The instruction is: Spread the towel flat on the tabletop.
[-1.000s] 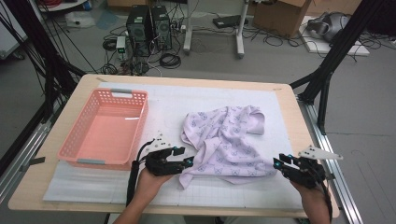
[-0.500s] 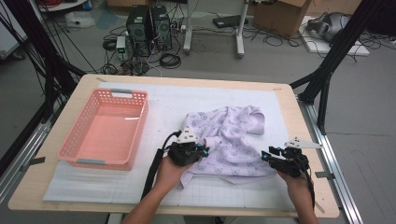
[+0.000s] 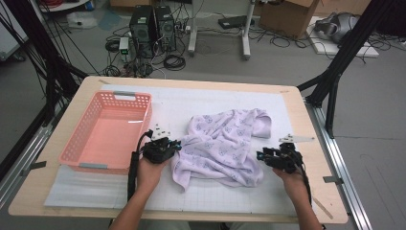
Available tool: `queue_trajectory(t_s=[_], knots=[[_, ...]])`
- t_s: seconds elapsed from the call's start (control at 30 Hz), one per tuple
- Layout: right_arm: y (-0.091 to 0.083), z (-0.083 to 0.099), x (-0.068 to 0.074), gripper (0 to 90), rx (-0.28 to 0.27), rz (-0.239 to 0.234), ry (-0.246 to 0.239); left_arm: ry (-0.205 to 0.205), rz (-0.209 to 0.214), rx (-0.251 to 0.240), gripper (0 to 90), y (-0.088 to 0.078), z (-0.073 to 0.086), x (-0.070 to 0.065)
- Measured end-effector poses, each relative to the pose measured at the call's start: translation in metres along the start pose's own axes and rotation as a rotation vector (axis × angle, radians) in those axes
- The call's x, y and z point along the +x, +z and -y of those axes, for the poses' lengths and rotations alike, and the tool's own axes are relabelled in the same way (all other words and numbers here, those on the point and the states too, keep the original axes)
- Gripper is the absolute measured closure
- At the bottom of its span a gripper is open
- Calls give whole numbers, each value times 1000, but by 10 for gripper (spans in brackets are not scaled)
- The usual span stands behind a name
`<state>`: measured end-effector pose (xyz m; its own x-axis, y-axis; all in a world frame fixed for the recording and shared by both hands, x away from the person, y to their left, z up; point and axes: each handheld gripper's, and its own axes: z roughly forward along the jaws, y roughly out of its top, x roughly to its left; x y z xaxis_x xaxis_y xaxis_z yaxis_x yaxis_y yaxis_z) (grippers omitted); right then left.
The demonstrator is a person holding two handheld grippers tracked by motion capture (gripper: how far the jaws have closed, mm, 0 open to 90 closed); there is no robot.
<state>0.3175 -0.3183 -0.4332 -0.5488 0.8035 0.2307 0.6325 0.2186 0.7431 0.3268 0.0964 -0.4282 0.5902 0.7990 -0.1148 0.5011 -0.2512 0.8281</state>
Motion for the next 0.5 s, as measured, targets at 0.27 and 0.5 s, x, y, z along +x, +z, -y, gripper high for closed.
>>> queue_trajectory(t_s=[0.27,0.5], knots=[[36,-7,32,671,90,26,-130,4,45,1,846,5,0,-5],[22,-4,24,900,108,102,-170,-6,56,-19,846,3,0,-2]])
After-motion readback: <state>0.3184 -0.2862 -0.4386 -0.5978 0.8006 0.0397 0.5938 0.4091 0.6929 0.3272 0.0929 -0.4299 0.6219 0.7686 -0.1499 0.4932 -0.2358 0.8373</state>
